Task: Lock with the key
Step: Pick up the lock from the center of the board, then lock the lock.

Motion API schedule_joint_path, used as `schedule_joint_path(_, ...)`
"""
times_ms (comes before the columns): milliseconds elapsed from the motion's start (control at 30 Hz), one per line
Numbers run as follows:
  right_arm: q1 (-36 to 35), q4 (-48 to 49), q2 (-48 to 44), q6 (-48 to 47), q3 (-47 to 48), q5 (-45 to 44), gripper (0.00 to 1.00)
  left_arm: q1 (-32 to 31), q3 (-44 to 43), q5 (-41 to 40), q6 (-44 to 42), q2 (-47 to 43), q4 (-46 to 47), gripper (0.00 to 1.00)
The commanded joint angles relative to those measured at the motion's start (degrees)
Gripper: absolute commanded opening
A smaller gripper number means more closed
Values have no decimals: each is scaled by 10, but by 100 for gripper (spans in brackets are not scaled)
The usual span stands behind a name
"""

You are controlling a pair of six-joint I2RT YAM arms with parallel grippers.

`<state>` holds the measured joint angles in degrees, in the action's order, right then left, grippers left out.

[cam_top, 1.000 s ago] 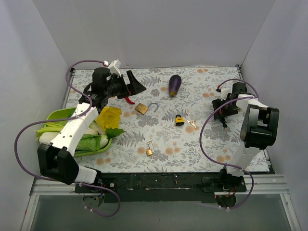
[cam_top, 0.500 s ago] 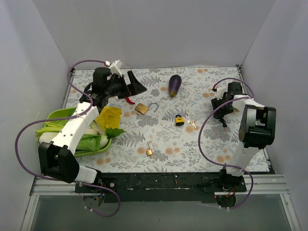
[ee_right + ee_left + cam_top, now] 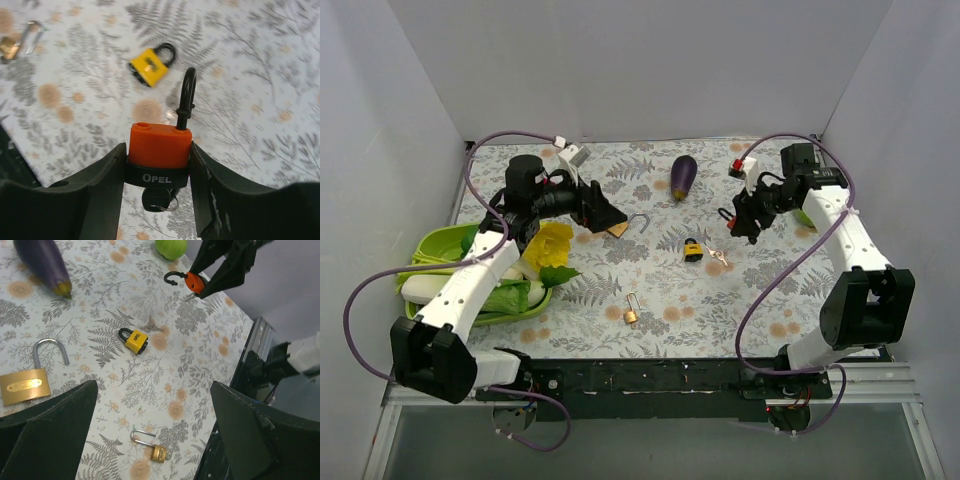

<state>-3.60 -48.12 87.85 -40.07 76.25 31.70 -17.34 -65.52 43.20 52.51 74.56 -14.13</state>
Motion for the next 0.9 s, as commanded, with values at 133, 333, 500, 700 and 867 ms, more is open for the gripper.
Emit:
schedule_joint_path(133,-97,-242,-35,-101,44,220,1,-35,115,167,-375,-122,22,95)
schedule_joint_path(333,-197,-213,-87,-67,13,251,1,-139,125,110,-459,-100,-3,79)
schedule_joint_path(500,-280,-149,-145,-24,-16,201,1,-179,124,107,-403,-64,39,73)
schedule_joint_path(700,-333,-129,-159,-12,-22,167,1,-226,130,100,-392,-58,46,58)
schedule_joint_path(867,-341,-124,-155,-11,-19,158,1,-255,152,94,-398,-71,39,50)
